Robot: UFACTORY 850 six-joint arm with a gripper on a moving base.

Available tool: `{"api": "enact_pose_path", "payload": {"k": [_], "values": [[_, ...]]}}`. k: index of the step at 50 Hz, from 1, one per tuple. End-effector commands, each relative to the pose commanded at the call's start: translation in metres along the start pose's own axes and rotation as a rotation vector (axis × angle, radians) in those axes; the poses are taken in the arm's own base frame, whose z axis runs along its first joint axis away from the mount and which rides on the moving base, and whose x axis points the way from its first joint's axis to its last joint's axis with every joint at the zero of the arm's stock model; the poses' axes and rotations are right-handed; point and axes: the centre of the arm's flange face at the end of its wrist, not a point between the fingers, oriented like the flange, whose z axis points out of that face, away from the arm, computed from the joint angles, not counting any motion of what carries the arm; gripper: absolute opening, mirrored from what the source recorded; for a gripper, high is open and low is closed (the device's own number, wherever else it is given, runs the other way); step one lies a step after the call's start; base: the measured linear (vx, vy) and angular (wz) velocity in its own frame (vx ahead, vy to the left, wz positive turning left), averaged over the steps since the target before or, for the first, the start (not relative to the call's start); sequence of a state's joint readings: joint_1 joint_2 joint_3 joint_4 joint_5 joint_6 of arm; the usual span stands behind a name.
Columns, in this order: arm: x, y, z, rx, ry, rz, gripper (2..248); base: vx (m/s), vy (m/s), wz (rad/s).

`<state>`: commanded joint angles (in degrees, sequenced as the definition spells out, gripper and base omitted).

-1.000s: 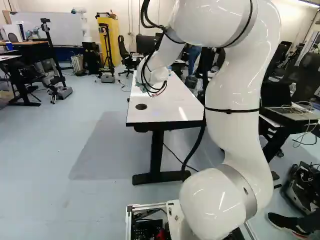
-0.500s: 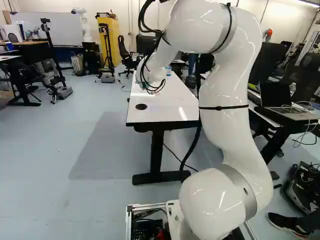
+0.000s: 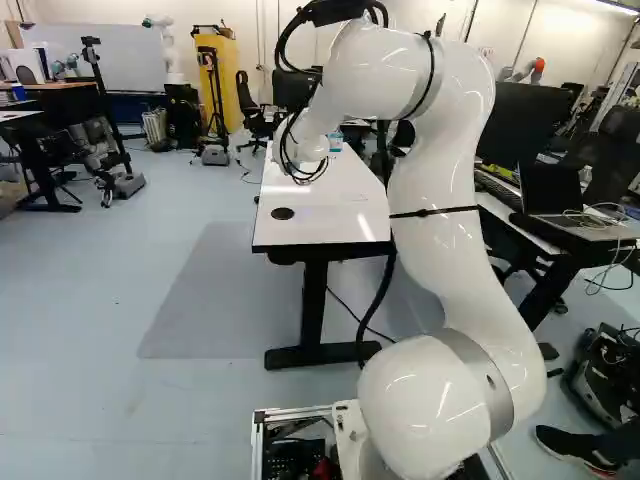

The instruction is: Clean the table with the green towel

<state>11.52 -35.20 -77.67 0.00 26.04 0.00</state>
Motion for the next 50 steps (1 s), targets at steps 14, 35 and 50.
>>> {"api": "enact_pose_path", "payload": {"k": [14,35,50], "values": [[-0.014,0.000,0.008,0.000,-0.019,0.000,43,0.000,0.000,0.000],[-0.037,0.000,0.020,0.000,-0.060,0.000,43,0.000,0.000,0.000],[-0.046,0.000,0.024,0.000,-0.085,0.000,43,0.000,0.000,0.000]]}}
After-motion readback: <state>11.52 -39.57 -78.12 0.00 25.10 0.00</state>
